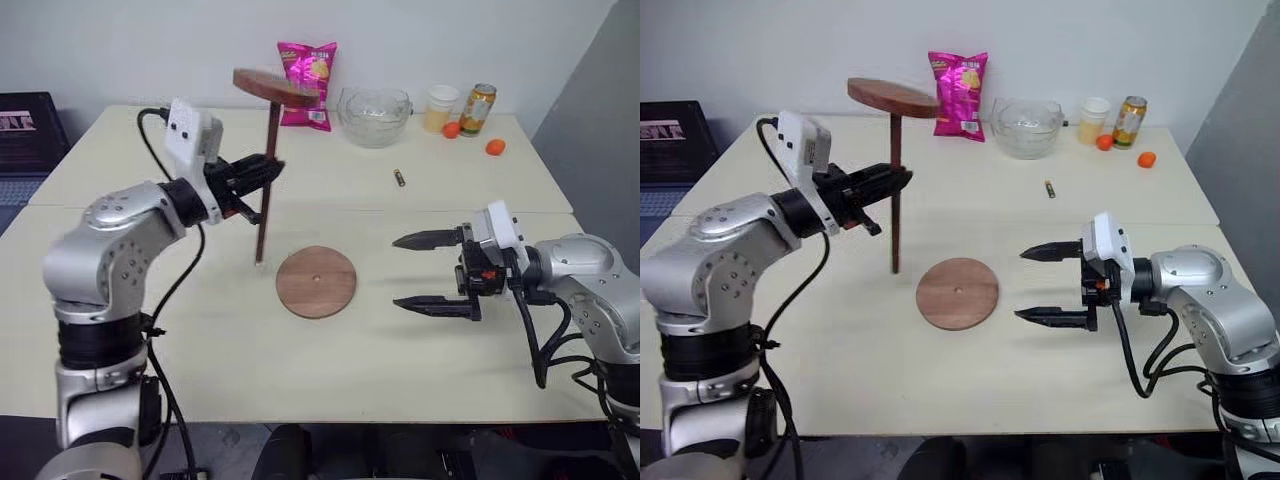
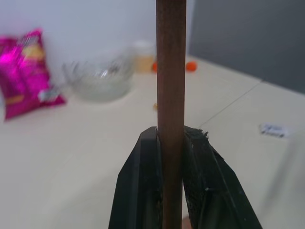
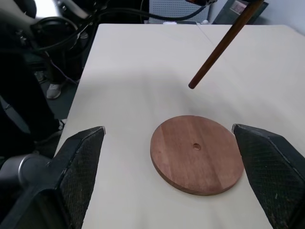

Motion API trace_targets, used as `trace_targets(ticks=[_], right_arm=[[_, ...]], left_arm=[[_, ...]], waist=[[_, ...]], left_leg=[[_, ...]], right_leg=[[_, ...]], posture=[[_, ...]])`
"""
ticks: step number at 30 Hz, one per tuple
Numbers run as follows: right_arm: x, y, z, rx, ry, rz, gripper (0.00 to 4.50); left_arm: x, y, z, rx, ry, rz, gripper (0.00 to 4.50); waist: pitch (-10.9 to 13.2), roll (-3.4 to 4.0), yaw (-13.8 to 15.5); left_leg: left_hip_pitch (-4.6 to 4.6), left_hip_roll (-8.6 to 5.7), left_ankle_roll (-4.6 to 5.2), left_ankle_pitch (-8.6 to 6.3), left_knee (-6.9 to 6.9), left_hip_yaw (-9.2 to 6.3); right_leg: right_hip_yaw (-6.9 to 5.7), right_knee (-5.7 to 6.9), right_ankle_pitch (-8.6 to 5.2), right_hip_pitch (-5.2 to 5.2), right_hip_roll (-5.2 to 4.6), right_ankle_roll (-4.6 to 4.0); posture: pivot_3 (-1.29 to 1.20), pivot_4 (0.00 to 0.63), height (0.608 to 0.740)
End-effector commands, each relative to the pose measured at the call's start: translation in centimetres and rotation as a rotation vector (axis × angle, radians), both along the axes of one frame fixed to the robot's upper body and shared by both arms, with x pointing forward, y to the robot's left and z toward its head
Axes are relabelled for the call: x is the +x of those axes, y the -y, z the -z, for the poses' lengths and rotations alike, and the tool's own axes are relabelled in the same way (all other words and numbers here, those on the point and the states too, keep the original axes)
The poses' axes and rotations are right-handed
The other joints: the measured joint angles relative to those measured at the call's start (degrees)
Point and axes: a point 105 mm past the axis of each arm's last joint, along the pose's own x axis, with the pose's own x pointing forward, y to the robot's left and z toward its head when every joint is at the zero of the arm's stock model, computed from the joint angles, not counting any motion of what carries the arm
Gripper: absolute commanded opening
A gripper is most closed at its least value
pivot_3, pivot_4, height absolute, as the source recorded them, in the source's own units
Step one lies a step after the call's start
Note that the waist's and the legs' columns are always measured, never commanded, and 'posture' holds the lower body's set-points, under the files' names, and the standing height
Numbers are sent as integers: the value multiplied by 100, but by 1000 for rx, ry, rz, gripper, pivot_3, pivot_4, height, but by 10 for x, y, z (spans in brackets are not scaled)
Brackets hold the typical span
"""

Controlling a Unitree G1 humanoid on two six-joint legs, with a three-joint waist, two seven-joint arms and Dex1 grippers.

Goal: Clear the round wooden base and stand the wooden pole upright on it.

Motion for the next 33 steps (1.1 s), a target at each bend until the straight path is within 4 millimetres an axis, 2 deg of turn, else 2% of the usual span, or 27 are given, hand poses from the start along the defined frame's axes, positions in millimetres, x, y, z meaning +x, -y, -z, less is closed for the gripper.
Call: trace_targets(ticks=[1,4,9,13,18,24,33], right_arm=[[-6,0,-11,36,47,36,4500],[-6,1,-6,35,60,81,4500],[-4,2,-3,38,71,125,4500],[-5,-1,7,4,-10,133,4500],[-9,5,26,-97,-55,143,4500],[-3,11,37,-175,-76,226,4500],[-7,10,34,-179,-59,202,4500]], left_arm=[[-14,10,-5,-22,94,55,244],[-17,16,6,-55,70,80,244],[-14,19,8,-78,105,75,244],[-7,31,10,-131,118,101,244],[-14,46,25,-163,73,172,244],[-1,45,25,-187,105,133,244],[3,44,31,-224,71,136,244]], waist=[[0,0,-1],[0,0,7],[0,0,14],[0,0,21],[0,-1,16],[-1,0,13],[0,-1,16]], left_leg=[[2,1,1,-1,0,0],[2,1,3,-1,0,-3],[0,-1,19,-10,2,-3],[2,-1,24,-13,2,-4],[-1,-2,24,-13,2,-3],[5,-1,27,-14,2,-5],[2,-1,26,-13,2,-4]], right_leg=[[0,2,0,0,1,0],[-2,4,0,1,2,1],[-2,1,2,2,2,3],[-4,2,2,5,2,4],[-1,-5,2,5,2,5],[-3,2,4,7,6,7],[-2,-3,4,6,5,8]], posture=[[0,150,740],[0,150,740],[0,150,740],[0,150,740],[0,150,740],[0,150,740],[0,150,740]])
